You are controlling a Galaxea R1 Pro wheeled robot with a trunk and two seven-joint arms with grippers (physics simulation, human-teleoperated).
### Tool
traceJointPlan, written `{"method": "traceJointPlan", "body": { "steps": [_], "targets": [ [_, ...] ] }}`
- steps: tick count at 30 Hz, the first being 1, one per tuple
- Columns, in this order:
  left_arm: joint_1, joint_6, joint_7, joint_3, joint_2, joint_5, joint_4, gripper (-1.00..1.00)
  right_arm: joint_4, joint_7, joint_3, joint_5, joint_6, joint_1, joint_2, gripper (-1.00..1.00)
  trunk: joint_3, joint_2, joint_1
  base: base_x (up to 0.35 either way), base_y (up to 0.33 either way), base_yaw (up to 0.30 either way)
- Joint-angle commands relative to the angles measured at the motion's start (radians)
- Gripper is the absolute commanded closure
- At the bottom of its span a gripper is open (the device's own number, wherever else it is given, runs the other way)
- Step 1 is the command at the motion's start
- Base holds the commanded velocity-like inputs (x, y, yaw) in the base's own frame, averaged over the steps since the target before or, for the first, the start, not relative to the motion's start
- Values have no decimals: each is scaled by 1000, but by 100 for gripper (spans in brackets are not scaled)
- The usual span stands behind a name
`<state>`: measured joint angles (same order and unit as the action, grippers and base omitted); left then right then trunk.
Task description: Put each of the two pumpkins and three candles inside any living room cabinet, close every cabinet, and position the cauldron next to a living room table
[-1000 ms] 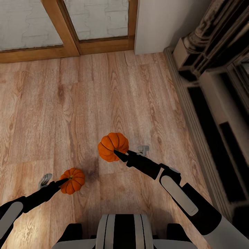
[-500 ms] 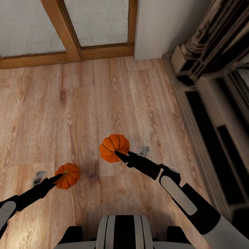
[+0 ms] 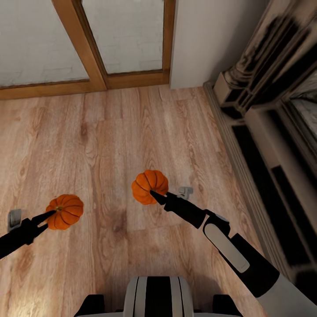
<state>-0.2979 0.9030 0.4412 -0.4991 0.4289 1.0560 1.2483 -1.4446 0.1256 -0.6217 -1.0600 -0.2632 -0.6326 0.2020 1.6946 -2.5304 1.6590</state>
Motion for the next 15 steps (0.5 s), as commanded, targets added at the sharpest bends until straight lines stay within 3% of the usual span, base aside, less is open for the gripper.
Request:
{"method": "traceJointPlan", "body": {
  "steps": [1,4,8,15],
  "targets": [
    [0,19,2,-22,-1,-6,6,100,0,-5,-1,-10,-3,0,1,100,-4,0,-1,0,0,0],
    [3,42,2,-52,-1,-5,13,100,5,-12,1,-12,-3,0,0,100,-15,1,-2,0,0,0],
    [4,46,2,-58,-1,-5,14,100,6,-13,1,-12,-3,0,0,100,-31,2,-4,0,0,9],
    [5,48,2,-59,-1,0,15,100,6,-14,2,-10,-11,-1,-1,100,-56,3,-7,0,0,211]
  ]
}}
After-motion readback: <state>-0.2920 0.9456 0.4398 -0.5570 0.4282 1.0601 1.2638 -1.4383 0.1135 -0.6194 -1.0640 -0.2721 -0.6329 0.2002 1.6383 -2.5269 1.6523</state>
